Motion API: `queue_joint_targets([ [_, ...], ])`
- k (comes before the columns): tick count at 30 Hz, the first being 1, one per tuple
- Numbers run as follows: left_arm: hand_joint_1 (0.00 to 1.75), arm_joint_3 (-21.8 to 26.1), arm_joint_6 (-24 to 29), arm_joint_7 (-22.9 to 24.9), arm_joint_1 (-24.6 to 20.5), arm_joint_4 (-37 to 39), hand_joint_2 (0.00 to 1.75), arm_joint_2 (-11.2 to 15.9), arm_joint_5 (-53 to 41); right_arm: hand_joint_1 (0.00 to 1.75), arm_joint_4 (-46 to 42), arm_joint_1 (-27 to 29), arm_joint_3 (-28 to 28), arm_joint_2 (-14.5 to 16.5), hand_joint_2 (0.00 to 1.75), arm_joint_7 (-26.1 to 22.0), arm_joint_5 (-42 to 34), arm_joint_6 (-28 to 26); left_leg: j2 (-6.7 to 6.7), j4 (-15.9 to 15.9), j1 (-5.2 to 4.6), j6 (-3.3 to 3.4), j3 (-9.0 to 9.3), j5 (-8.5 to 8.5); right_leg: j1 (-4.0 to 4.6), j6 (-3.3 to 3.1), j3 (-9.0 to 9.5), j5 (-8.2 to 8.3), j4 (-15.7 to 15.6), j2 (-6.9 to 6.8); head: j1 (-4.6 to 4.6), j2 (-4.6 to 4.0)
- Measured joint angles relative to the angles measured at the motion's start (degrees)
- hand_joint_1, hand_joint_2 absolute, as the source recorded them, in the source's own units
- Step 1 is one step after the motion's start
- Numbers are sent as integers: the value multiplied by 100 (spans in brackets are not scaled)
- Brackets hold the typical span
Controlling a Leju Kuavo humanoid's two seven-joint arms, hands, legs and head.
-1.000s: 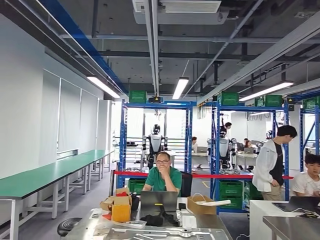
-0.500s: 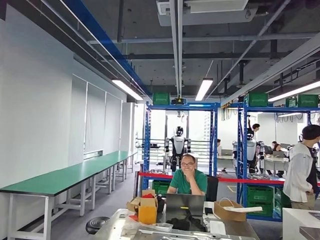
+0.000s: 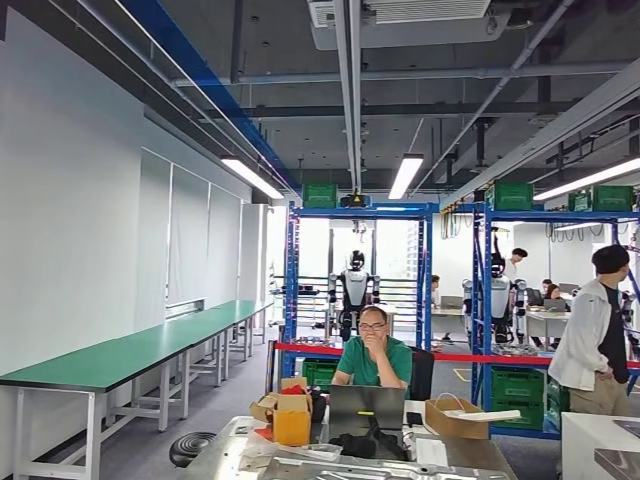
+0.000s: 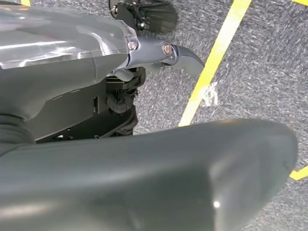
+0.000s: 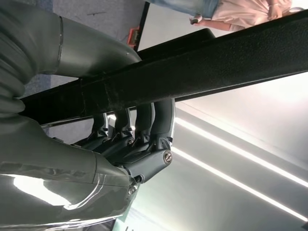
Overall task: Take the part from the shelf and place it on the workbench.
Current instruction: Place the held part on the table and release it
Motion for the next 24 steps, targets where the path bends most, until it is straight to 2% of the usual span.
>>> queue_joint_targets([
  [12,0,-4,-58,-89,-6,0,175,4,-78,175,37,-16,-2,-15,175,-8,-4,14,-1,13,-52,18,-5,-2,-49,22,0,9,-7,-3,0,0],
  [16,0,-4,-36,-67,-11,0,175,11,-76,175,39,-16,0,-14,175,-8,-5,15,0,8,-76,54,-3,8,-74,56,1,18,-12,-2,0,0],
  [18,0,-4,-19,-48,-17,0,175,12,-75,175,37,-18,-1,-13,175,-10,-5,15,9,-26,-50,94,15,34,-74,92,-14,-44,43,-12,0,0],
  [20,0,-4,-8,-27,-22,0,175,11,-76,175,34,-21,-2,-13,175,-16,-7,15,22,-53,-19,127,31,53,-82,131,-174,-314,438,-36,0,0],
  [22,0,-4,-2,-9,-18,0,175,12,-76,175,38,-18,-2,-21,175,-21,-8,14,31,-51,-17,135,28,54,-105,160,-512,-686,1211,-56,0,0],
  [23,0,-4,-1,-6,-14,0,175,13,-77,175,40,-11,-2,-30,175,-21,-8,14,33,-50,-17,134,27,54,-116,170,-648,-787,1521,-61,0,0],
  [24,0,-4,0,-8,-11,0,175,14,-78,175,42,-5,-2,-39,175,-21,-8,14,33,-48,-17,132,28,54,-122,178,-695,-783,1640,-65,0,0],
])
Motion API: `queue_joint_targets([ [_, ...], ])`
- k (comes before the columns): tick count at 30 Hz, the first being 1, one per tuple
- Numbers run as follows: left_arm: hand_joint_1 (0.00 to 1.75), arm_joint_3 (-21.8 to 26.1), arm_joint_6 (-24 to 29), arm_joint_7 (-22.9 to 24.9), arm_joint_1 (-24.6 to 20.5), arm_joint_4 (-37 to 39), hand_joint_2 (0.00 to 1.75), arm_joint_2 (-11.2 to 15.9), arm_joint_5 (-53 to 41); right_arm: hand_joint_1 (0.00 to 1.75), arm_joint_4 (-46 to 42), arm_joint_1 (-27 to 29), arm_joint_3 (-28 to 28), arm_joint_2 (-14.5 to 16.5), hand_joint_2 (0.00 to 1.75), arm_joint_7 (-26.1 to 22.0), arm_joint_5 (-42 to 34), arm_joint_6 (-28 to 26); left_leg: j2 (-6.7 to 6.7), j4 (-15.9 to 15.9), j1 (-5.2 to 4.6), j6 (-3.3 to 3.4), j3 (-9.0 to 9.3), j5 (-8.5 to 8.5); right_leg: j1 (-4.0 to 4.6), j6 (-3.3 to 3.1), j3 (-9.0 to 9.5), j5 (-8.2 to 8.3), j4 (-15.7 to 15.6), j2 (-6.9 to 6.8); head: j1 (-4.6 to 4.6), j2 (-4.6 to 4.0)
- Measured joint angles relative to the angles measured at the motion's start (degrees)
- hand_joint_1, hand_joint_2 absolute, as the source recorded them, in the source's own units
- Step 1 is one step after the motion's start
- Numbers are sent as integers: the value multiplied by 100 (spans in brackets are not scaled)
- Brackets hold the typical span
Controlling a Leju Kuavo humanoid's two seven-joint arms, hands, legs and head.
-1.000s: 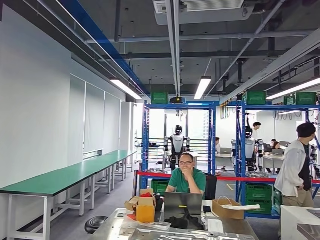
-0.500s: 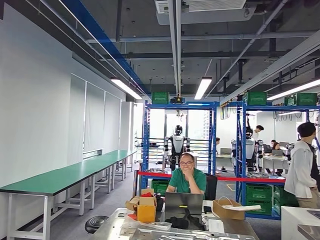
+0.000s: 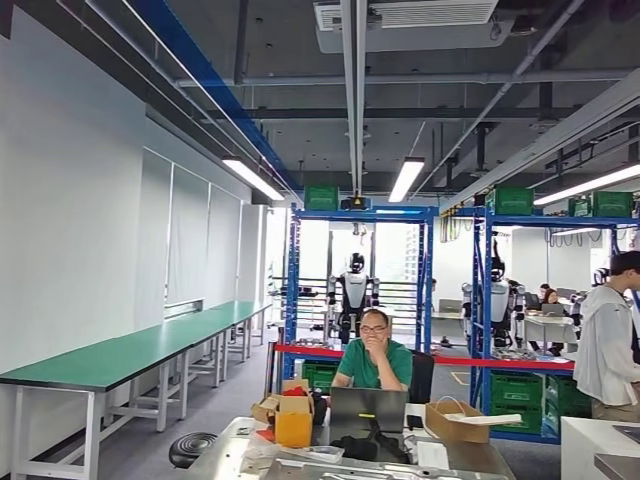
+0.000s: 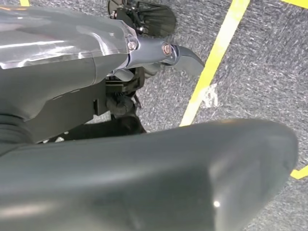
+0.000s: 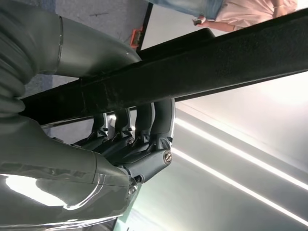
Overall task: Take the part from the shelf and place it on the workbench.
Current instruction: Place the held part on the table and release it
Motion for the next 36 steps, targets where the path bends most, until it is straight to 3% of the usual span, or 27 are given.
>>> queue_joint_targets([
  [1,0,0,1,-3,1,0,175,1,-5,175,1,4,0,-7,175,0,0,-1,-4,1,0,-2,4,-1,-4,1,67,115,-125,-2,0,0],
  [4,0,-1,-1,-17,-5,0,175,-1,-19,175,-5,1,2,-11,175,-3,0,-2,-20,8,-6,-37,13,-9,1,-48,623,634,-1269,33,0,0],
  [6,0,-2,-3,-27,-7,0,175,-2,-24,175,-7,3,1,-12,175,-4,1,-4,-24,13,-6,-92,-10,-5,21,-96,776,724,-1619,66,1,1],
  [8,0,-3,-7,-36,-4,0,175,-4,-30,175,-10,6,0,-11,175,-4,2,-7,-27,11,8,-155,-28,-2,31,-153,774,743,-1649,58,1,1],
  [10,0,-4,-12,-46,-4,0,175,-5,-32,175,-16,3,0,-3,175,-5,3,-8,28,135,16,-213,-80,-121,18,-225,787,780,-1698,21,0,0],
  [13,0,-5,-19,-50,-8,0,175,-5,-32,175,-19,8,0,2,175,-7,4,-10,132,1009,43,-283,-447,-623,9,-270,791,797,-1723,-49,1,0],
  [15,0,-4,-20,-50,-4,0,175,-5,-32,175,-18,13,0,-1,175,-7,4,-10,143,1433,57,-306,-631,-806,9,-270,788,796,-1721,-72,2,0],
  [21,0,-4,-21,-48,6,0,175,-5,-32,175,-18,19,1,-5,175,-7,5,-10,153,1644,82,-331,-719,-825,8,-267,788,794,-1718,-94,2,0],
  [23,0,-5,-32,-49,5,2,175,-15,-32,175,-19,17,-1,-9,175,-6,8,-15,201,909,126,-362,-357,-483,12,-179,760,752,-1644,-108,0,0],
  [25,0,-7,-49,-53,7,4,175,-25,-32,175,-21,14,1,-11,175,-5,11,-20,232,137,144,-335,10,-163,6,-68,741,706,-1594,-118,-6,0],
  [27,0,-7,-57,-64,11,4,175,-25,-32,175,-24,12,3,-13,175,-5,11,-21,212,133,144,-287,0,-153,-4,-60,756,716,-1625,-120,-10,0],
  [32,0,-7,-61,-86,6,4,175,-25,-33,175,-26,4,2,-19,175,-7,11,-25,193,130,135,-252,-4,-148,-3,-146,769,772,-1659,-118,-11,0],
  [36,0,-7,-63,-89,-1,4,175,-24,-32,175,-26,4,2,-20,175,-7,11,-25,194,141,91,-202,-8,-159,-18,-139,779,789,-1698,-127,-11,0],
])
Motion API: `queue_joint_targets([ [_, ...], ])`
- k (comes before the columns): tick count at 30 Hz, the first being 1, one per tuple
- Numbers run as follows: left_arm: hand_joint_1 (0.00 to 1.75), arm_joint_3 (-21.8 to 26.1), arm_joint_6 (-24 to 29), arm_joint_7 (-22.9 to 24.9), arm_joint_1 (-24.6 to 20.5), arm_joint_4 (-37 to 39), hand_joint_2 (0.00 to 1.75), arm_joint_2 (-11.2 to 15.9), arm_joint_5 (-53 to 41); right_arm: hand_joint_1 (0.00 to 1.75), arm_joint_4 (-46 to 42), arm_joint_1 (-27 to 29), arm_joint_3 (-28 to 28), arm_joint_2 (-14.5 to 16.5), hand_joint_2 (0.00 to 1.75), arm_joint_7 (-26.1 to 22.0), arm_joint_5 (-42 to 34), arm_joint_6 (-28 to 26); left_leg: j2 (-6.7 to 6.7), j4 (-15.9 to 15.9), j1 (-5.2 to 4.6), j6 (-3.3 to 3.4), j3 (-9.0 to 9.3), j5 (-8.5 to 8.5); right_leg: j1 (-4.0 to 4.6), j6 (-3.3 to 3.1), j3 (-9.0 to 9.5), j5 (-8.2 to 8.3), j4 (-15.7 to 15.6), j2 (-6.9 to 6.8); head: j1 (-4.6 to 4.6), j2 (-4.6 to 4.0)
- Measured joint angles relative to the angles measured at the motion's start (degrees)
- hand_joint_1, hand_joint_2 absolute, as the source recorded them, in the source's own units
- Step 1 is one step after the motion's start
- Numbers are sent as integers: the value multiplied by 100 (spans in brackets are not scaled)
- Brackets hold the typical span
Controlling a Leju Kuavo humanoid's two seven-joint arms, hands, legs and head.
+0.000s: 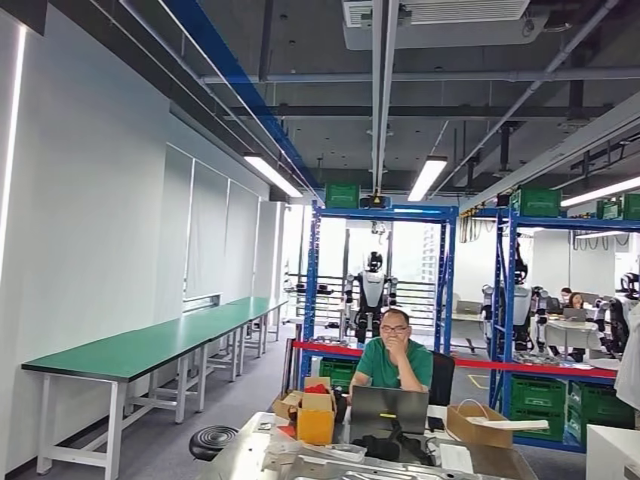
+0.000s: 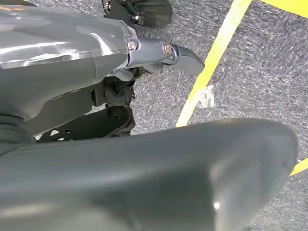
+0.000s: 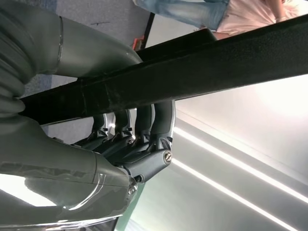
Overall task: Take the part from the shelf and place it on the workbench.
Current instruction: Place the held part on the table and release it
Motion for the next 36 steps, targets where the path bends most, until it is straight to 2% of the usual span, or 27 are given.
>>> queue_joint_targets([
  [1,0,0,-1,-1,-1,0,175,2,0,175,-1,-1,0,1,175,1,0,0,0,8,-17,23,-5,-4,-12,44,6,7,-17,-6,0,0],
  [4,0,0,-2,-5,-5,0,175,9,0,175,-7,-2,-1,5,175,2,0,-1,3,-16,-39,116,4,8,-56,242,15,-13,-37,-15,0,0],
  [5,0,0,-3,-8,-9,0,175,10,0,175,-14,-2,-1,6,175,1,0,-2,6,-45,-28,143,24,23,-61,267,-16,-85,48,-8,0,0],
  [7,0,0,-7,-17,-17,0,175,10,0,175,-28,1,-3,2,175,0,0,-4,11,-89,-10,181,64,43,-67,259,-232,-389,560,10,0,0],
  [9,0,0,-13,-30,-17,0,175,10,0,175,-32,16,-3,-16,175,0,1,-8,8,-90,-20,187,72,41,-69,237,-625,-725,1371,24,0,0],
  [10,0,0,-15,-35,-13,0,175,11,0,175,-32,26,-3,-30,175,0,1,-8,4,-88,-25,185,74,38,-69,231,-766,-780,1632,28,0,0],
  [11,0,0,-15,-38,-11,0,175,11,0,175,-32,34,-3,-41,175,0,1,-9,-2,-87,-28,178,80,34,-69,224,-805,-722,1674,31,0,0],
  [12,0,0,-15,-40,-10,0,175,11,0,175,-32,38,-3,-47,175,0,1,-9,-10,-85,-29,166,90,27,-69,214,-724,-558,1471,31,0,0],
  [14,0,0,-16,-43,-13,0,175,10,0,175,-36,36,-2,-50,175,0,1,-9,-26,-85,-25,123,120,3,-67,184,-359,-166,686,47,1,0],
  [15,0,0,-16,-46,-17,0,175,10,0,175,-38,34,-3,-49,175,0,1,-9,-32,-82,-24,89,124,-6,-56,163,-213,-51,368,62,1,0],
  [16,0,0,-17,-48,-20,0,175,11,0,175,-39,33,-3,-48,175,1,1,-9,-35,-83,-24,52,121,-10,-43,144,-133,-4,182,78,2,1],
  [19,0,-1,-19,-47,-19,0,175,6,0,175,-43,32,-4,-45,175,2,2,-9,-34,-102,-1,-55,111,-15,-13,57,-121,4,94,92,4,2],
  [21,0,-2,-20,-50,-21,0,175,3,0,175,-50,26,-3,-37,175,2,2,-10,-20,75,12,-102,35,-149,-28,-21,-95,19,54,79,5,1],
  [22,0,-2,-20,-52,-22,0,175,4,0,175,-53,23,-3,-33,175,2,1,-10,-12,338,17,-119,-89,-294,-35,-51,-82,19,41,69,6,1],
  [24,0,-2,-19,-55,-13,0,175,6,0,175,-50,25,-3,-33,175,2,1,-10,-7,1089,19,-152,-463,-599,-28,-85,-73,5,39,56,6,0],
  [25,0,-1,-18,-54,-3,0,175,7,0,175,-47,29,-3,-34,175,2,1,-10,-6,1371,22,-167,-619,-664,-26,-91,-68,-2,40,55,7,0],
  [26,0,-1,-18,-54,5,0,175,8,0,175,-44,34,-2,-35,175,2,2,-9,-5,1465,28,-178,-690,-625,-27,-91,-59,-11,42,57,7,0],
  [27,0,0,-18,-53,8,0,175,8,0,175,-42,37,-2,-36,175,2,2,-9,-2,1312,38,-186,-643,-469,-29,-83,-42,-26,43,61,7,0],
  [29,0,-1,-20,-54,1,0,175,7,0,175,-40,39,-2,-36,175,2,2,-10,16,603,59,-200,-336,-59,-27,-40,4,-74,55,68,6,0],
  [30,0,-1,-21,-54,-6,0,175,6,0,175,-41,37,-3,-36,175,3,2,-11,26,267,63,-195,-186,66,-16,-8,15,-101,75,72,6,0],
  [31,0,-2,-22,-52,-8,0,175,5,0,175,-42,34,-4,-36,175,3,2,-13,34,74,58,-179,-100,108,-5,24,16,-119,88,74,7,0],
  [32,0,-2,-22,-51,-6,0,175,4,0,175,-42,32,-4,-37,175,4,2,-15,36,13,42,-150,-72,79,4,51,10,-128,93,74,7,0],
  [34,0,-2,-20,-49,3,0,175,4,0,175,-44,32,-3,-37,175,4,2,-17,25,-4,22,-69,-67,62,-7,97,11,-144,91,64,7,0],
  [36,0,-2,-21,-53,-1,0,175,5,0,175,-50,28,-2,-37,175,3,2,-17,19,-15,22,3,-37,49,-23,138,-41,-262,251,57,7,0],
])
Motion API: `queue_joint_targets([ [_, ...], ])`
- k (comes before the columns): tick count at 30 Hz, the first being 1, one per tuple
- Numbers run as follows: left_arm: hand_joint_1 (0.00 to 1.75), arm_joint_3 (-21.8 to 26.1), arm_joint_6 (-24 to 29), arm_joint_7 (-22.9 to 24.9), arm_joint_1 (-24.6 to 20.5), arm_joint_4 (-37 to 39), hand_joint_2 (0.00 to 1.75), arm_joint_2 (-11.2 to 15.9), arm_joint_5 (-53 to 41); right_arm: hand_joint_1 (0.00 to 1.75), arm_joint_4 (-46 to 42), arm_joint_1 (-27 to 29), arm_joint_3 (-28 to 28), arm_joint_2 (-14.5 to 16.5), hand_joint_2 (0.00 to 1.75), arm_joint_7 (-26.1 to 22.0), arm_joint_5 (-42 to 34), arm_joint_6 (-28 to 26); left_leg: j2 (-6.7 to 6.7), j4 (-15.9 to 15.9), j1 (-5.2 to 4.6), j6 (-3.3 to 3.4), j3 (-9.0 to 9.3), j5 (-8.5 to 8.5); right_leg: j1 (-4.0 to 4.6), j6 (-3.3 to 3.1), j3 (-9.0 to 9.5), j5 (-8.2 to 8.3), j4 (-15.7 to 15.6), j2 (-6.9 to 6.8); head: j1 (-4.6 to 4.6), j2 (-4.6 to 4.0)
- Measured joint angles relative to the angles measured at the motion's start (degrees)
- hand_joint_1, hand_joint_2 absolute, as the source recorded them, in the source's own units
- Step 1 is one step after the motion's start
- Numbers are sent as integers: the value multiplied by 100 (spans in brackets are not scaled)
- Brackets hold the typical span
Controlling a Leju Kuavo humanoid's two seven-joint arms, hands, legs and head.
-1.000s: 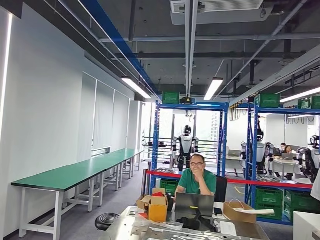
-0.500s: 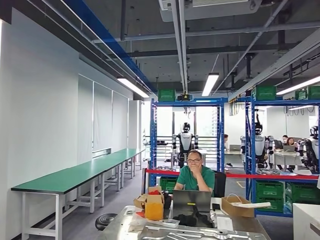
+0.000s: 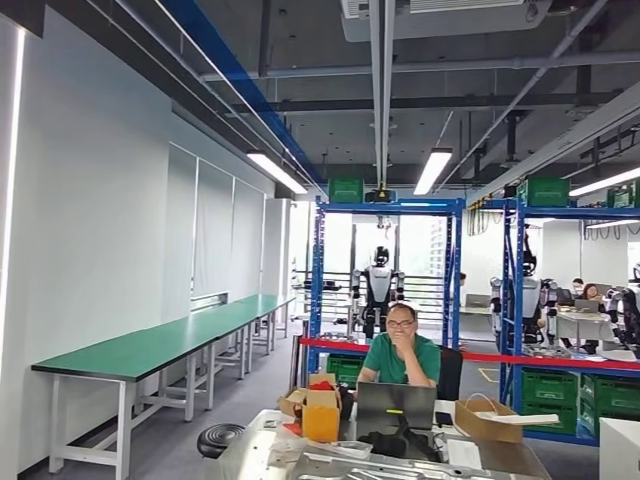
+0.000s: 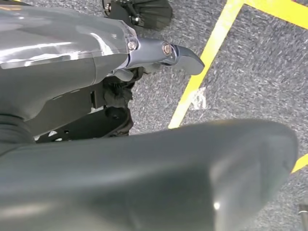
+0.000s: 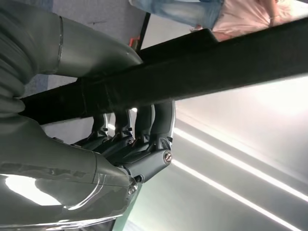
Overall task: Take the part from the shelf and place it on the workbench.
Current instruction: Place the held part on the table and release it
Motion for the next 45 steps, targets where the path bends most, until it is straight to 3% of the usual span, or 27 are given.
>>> queue_joint_targets([
  [1,0,0,-1,-1,-5,0,175,0,0,175,-3,-3,-1,-1,175,-1,-1,-1,0,-6,2,32,22,-10,-3,15,-112,-130,246,0,0,0],
  [3,0,0,-3,-2,-9,0,175,0,0,175,-5,-2,-1,-11,175,-1,-1,-2,1,-6,-23,79,56,-39,-1,18,-513,-432,1025,1,0,0],
  [4,0,0,-4,-2,-7,0,175,0,0,175,-3,3,-1,-19,175,-1,-1,-2,0,-6,-42,100,74,-53,2,9,-711,-512,1361,3,0,0],
  [5,0,0,-4,-2,-5,0,175,0,0,175,-2,8,-1,-27,175,-1,0,-2,-7,-6,-62,117,92,-67,11,-11,-830,-491,1520,5,0,0],
  [6,0,0,-5,-2,-4,0,175,0,0,175,-2,11,-1,-33,175,-1,0,-1,-16,-6,-79,130,115,-82,30,-44,-838,-358,1445,9,0,0],
  [8,0,0,-10,-3,-6,1,175,-7,0,175,-7,9,-1,-36,175,-1,0,-2,-42,-9,-92,141,168,-119,108,-146,-576,98,730,17,0,0],
  [10,0,0,-16,-7,-6,2,175,-24,0,175,-13,1,-2,-34,175,-1,1,-4,-56,-18,-88,122,195,-148,190,-252,-294,363,72,18,0,1],
  [12,0,0,-22,-9,3,2,175,-41,0,175,-15,-4,-3,-33,175,-1,1,-7,-56,-40,-74,84,200,-163,224,-306,-207,358,-103,22,-1,1],
  [15,0,-2,-28,-13,-5,2,175,-50,0,175,-41,-6,-3,-18,175,-4,-1,-8,-46,1,-86,23,223,-248,181,-324,-61,385,-305,16,1,0],
  [16,0,-2,-28,-14,-13,2,175,-48,0,175,-49,-10,-3,-10,175,-6,-2,-9,-42,175,-89,-1,154,-344,153,-324,4,394,-375,5,2,0],
  [18,0,-2,-30,-15,-13,2,175,-40,0,175,-47,-14,-3,-4,175,-7,-2,-9,-34,824,-59,-54,-184,-615,120,-322,75,369,-414,-11,3,0],
  [20,0,-2,-30,-14,10,2,175,-30,-1,175,-39,4,-2,-7,175,-5,1,-9,-27,1338,-6,-121,-524,-708,99,-302,123,316,-408,-12,3,0],
  [21,0,-2,-30,-14,19,2,175,-26,-1,175,-35,12,-2,-7,175,-4,2,-9,-23,1329,24,-160,-571,-597,83,-279,153,281,-398,-6,3,0],
  [24,0,-2,-31,-14,18,4,175,-22,0,175,-34,15,-1,-7,175,-4,2,-10,3,448,105,-289,-251,17,28,-155,249,114,-296,12,3,0],
  [26,0,-2,-35,-14,12,6,175,-22,0,175,-34,12,-3,-9,175,-1,3,-11,16,116,96,-241,-97,69,28,-70,249,17,-208,20,-7,0],
  [28,0,-2,-38,-13,15,7,175,-20,0,175,-36,15,-3,-11,175,2,4,-11,6,95,64,-109,-77,-25,23,-22,245,-28,-183,21,-15,0],
  [30,0,-2,-39,-15,18,7,175,-19,0,175,-40,11,-1,-11,175,0,3,-12,-9,83,55,-27,-30,-62,-1,17,232,-82,-89,12,-13,0],
  [31,0,-2,-40,-16,12,7,175,-19,0,175,-43,4,-1,-10,175,-1,2,-13,-15,76,52,12,10,-84,-7,30,138,-151,106,9,-13,0],
  [33,0,-2,-40,-20,1,7,175,-18,0,175,-45,2,-2,-15,175,-3,0,-16,-17,69,25,71,86,-143,-6,32,-279,-387,835,9,-13,0],
  [35,0,-2,-40,-22,3,7,175,-18,0,175,-41,15,-3,-26,175,-2,0,-17,-24,69,-23,111,161,-212,17,-5,-766,-531,1506,11,-13,0],
  [36,0,-2,-40,-22,6,7,175,-18,0,175,-39,20,-3,-32,175,-1,0,-18,-31,69,-44,125,205,-249,44,-40,-895,-459,1578,13,-13,0],
  [37,0,-2,-40,-23,8,7,175,-19,0,175,-39,22,-3,-36,175,-1,0,-18,-42,68,-58,134,259,-288,89,-88,-908,-267,1411,15,-13,0],
  [39,0,-2,-42,-24,9,8,175,-34,0,175,-39,17,-3,-38,175,-1,0,-18,-59,53,-60,136,385,-373,223,-228,-690,270,649,12,-12,0],
  [40,0,-2,-42,-25,11,10,175,-48,0,175,-39,12,-3,-39,175,-1,0,-18,-66,30,-50,129,436,-404,283,-308,-579,423,326,20,-13,1],
  [41,0,-2,-43,-24,14,13,175,-62,0,175,-40,7,-3,-40,175,-1,0,-18,-69,0,-37,112,470,-429,326,-391,-484,503,90,27,-14,2],
  [43,0,-3,-49,-22,24,17,175,-89,0,175,-45,4,-3,-39,175,0,1,-19,-62,-48,-26,61,531,-418,345,-498,-374,472,-103,43,-20,4],
  [45,0,-4,-55,-24,23,20,175,-97,0,175,-57,7,-3,-27,175,0,1,-21,-42,-26,-38,30,605,-438,298,-516,-175,503,-317,29,-25,5],
])
